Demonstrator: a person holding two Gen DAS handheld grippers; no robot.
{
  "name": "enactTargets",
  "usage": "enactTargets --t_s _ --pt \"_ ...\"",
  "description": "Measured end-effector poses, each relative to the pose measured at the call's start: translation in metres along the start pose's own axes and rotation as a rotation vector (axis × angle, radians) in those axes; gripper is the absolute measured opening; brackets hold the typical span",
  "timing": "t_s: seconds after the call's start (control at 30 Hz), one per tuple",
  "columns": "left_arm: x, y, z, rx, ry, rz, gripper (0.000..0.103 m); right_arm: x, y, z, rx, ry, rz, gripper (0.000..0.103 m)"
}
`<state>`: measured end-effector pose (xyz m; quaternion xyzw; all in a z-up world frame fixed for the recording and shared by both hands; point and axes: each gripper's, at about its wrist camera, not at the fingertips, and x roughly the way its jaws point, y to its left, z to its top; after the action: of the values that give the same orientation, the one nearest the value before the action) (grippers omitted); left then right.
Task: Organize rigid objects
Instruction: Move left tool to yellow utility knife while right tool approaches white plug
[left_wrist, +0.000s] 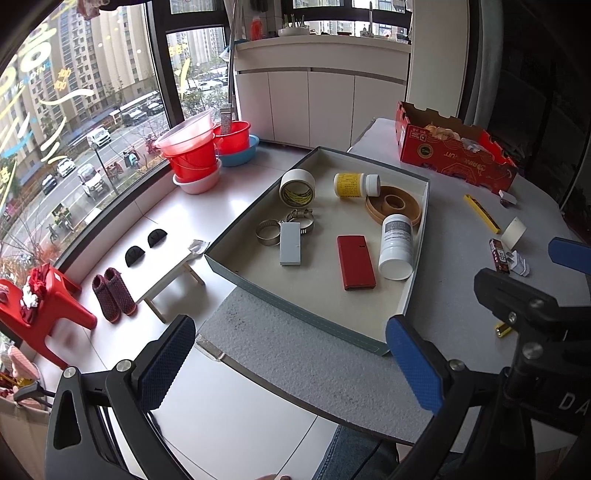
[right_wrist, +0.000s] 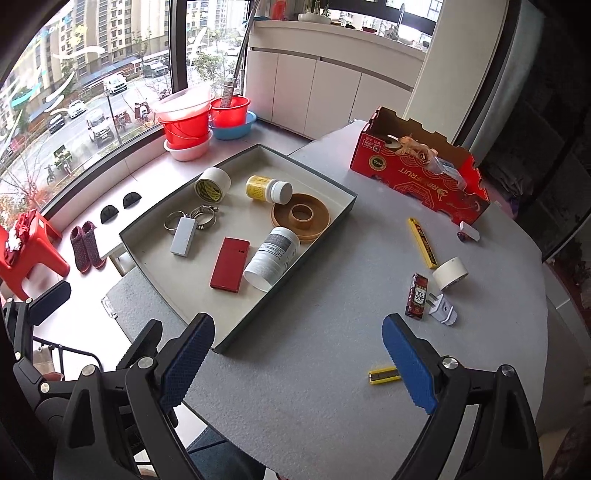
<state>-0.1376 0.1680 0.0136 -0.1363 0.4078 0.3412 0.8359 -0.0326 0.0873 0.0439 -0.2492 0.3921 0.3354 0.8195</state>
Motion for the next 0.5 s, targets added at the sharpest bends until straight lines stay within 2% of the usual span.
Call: enactTargets --t_s 0.23,0.5 --pt "-0.007 -0.025 -0.004 0.059 0.002 -0.031 0.103 -0.007 -0.037 -0.031 0.090 -0.003 -0.003 0.093" --pt "0.000 -0.105 -0.016 0.249 0.044 -0.100 0.103 0.002 -0.139 -0.099 0.362 0.050 -0.057 0.093"
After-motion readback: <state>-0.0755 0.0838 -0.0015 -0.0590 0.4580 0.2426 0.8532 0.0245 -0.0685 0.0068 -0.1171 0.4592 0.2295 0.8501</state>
